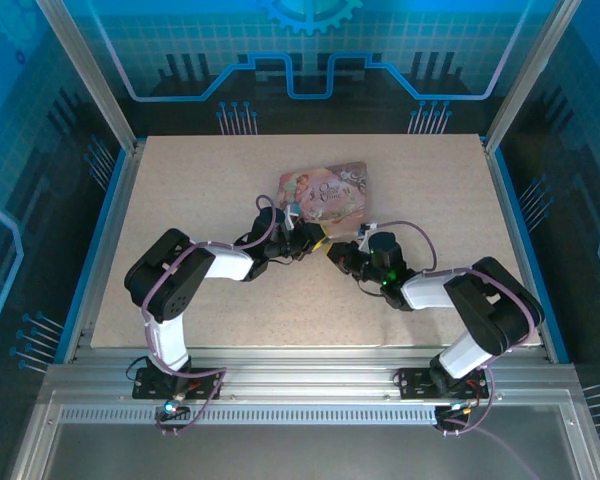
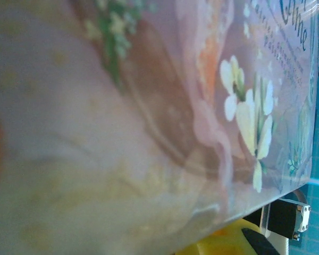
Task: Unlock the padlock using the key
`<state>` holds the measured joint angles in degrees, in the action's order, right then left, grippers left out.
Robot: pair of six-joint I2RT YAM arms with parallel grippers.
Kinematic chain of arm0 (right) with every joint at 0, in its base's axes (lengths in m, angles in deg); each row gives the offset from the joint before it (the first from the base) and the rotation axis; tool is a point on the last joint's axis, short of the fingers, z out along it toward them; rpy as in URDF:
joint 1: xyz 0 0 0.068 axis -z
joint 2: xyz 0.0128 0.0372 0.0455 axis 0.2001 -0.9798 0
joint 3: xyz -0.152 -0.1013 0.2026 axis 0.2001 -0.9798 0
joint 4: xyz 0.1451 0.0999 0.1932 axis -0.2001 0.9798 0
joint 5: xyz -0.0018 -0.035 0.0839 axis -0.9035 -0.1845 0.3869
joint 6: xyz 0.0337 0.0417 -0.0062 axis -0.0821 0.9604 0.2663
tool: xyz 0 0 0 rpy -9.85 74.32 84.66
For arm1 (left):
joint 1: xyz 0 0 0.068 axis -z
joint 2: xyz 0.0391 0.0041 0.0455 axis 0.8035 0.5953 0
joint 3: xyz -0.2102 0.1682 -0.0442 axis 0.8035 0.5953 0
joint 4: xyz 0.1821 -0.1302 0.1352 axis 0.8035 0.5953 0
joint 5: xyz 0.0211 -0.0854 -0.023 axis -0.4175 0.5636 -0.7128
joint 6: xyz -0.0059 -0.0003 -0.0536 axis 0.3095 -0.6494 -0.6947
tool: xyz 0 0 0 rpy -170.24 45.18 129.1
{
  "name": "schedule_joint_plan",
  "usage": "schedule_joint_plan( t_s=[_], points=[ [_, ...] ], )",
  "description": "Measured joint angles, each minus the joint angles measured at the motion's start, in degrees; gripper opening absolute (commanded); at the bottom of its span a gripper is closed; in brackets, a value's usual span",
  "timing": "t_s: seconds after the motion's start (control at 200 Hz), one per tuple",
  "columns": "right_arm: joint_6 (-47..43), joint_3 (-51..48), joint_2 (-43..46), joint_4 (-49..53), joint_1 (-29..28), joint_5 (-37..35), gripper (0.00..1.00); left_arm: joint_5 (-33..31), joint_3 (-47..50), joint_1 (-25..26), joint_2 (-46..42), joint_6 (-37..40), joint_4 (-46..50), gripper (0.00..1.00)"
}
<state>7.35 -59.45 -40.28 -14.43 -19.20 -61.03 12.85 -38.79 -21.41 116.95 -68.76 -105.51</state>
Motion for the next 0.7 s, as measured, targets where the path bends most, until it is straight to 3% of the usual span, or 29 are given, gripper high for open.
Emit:
schedule_joint_plan(
  t_s=[0.335, 0.54, 0.7],
  points=[
    [-0.92, 2.89, -1.03, 3.72, 0.07, 1.97, 0.04, -0.39, 0.00, 0.00, 0.00, -0.26, -0.11, 0.06],
    [-2.64, 3.10, -0.66, 4.96, 0.50, 2.91, 0.24, -0.17, 0.00, 0.00, 0.00, -0.20, -0.09, 0.07],
    [-3.28, 1.90, 2.71, 6.12, 0.98, 2.73, 0.30, 0.70, 0.00, -0.02, 0.00, -0.17, -0.09, 0.08]
  ],
)
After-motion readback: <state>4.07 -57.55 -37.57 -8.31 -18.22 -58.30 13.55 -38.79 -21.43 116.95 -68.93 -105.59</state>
